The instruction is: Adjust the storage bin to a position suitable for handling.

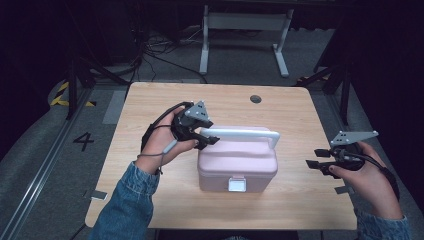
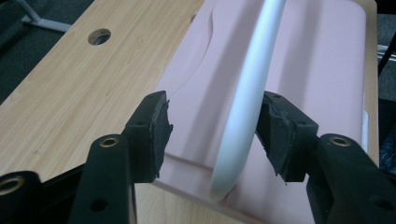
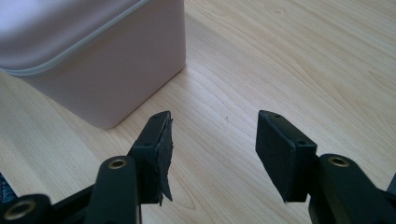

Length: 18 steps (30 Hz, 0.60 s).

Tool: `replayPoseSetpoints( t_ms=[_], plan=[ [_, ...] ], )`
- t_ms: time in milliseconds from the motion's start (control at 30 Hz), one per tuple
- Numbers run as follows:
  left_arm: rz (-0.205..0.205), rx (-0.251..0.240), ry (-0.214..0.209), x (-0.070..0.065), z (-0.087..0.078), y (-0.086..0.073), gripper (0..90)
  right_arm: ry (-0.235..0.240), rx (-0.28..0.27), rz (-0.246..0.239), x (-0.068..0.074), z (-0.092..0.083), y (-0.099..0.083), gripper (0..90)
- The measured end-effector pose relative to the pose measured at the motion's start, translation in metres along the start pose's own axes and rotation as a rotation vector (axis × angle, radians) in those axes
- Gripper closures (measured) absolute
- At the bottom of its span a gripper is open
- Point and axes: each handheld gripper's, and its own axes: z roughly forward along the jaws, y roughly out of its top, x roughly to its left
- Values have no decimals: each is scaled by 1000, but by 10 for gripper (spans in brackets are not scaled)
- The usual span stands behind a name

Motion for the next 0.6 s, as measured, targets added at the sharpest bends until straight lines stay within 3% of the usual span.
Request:
replayPoseSetpoints(
  t_ms=[200, 467, 600],
  plan=[
    [0, 12, -16, -2, 13, 2, 523, 9, 3, -5, 2, 2, 1, 472],
    [31, 31, 20, -7, 12, 6, 750, 14, 10, -7, 2, 4, 1, 471],
    [41, 30, 16, -7, 11, 8, 754, 13, 10, -7, 2, 4, 1, 470]
  ],
)
